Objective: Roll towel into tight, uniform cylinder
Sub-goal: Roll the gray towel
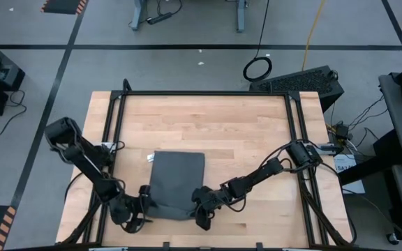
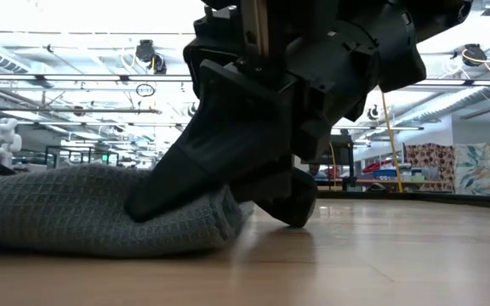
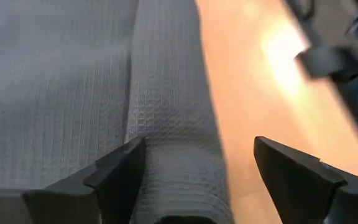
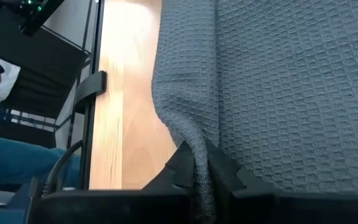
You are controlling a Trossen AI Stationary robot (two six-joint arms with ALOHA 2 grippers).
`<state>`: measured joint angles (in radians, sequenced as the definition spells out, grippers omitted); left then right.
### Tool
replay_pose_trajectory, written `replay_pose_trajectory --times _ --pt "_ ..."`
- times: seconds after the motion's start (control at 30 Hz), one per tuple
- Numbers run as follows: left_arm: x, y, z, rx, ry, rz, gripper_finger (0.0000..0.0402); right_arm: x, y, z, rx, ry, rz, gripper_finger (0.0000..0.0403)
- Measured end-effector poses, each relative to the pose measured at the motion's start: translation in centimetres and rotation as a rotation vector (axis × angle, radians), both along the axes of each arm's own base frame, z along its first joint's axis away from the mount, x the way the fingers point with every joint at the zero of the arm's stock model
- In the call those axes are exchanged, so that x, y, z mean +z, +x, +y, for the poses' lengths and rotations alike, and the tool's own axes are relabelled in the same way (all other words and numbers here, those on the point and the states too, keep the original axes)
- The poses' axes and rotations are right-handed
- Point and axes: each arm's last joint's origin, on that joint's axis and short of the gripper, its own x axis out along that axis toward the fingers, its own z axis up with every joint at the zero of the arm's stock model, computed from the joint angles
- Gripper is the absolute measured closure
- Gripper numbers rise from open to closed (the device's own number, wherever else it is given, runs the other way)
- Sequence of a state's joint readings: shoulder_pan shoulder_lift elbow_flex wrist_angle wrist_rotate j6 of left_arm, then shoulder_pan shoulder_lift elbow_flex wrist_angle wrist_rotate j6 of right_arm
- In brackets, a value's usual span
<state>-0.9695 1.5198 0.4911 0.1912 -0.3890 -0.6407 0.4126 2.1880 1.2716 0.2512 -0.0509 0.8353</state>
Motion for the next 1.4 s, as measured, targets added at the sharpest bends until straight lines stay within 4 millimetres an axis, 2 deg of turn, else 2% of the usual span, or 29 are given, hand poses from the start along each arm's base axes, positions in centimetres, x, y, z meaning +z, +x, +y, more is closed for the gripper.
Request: replay_pose_trajectory --times 0.17,0.27,0.37,0.53,0.6,0.77,0.93,1.1,1.2,1.3,1.4 --pt "-1.4 0.0 0.0 0.002 0.057 0.042 0.0100 0.0 0.0 -0.1 -0.018 0.015 0.012 0.0398" --pt "-1.6 0.1 0.0 0.012 0.070 0.039 0.0126 0.0 0.0 -0.1 -0.037 0.033 0.021 0.0398" --pt "-1.6 0.0 0.2 0.022 0.087 0.039 0.0187 0.1 0.1 -0.1 -0.060 0.066 0.025 0.0399" --pt "-1.1 -0.4 0.7 0.061 0.075 0.091 0.0342 0.5 0.3 0.0 -0.109 0.180 0.033 0.0399" --pt "-0.7 -0.6 0.8 0.075 0.041 0.115 0.0380 0.7 0.3 0.2 -0.105 0.258 0.049 0.0399" --pt "0.5 -0.8 0.9 0.103 -0.065 0.141 0.0377 1.2 0.5 0.5 -0.088 0.414 0.068 0.0375" --pt "0.8 -1.2 1.3 0.173 -0.155 0.190 0.0387 2.5 0.4 0.6 -0.052 0.410 0.046 0.0318" --pt "0.3 -1.8 2.2 0.298 -0.225 0.237 0.0387 4.6 -0.3 0.8 0.011 0.196 -0.082 0.0252" --pt "0.3 -1.9 2.5 0.335 -0.305 0.222 0.0388 5.1 -0.7 2.5 0.052 0.011 -0.187 0.0217" --pt "0.4 -2.0 2.7 0.357 -0.351 0.222 0.0388 5.3 -0.9 4.2 0.080 -0.097 -0.221 0.0180" --pt "0.5 -2.0 2.7 0.358 -0.364 0.224 0.0388 4.4 -0.7 4.3 0.082 -0.201 -0.167 0.0144"
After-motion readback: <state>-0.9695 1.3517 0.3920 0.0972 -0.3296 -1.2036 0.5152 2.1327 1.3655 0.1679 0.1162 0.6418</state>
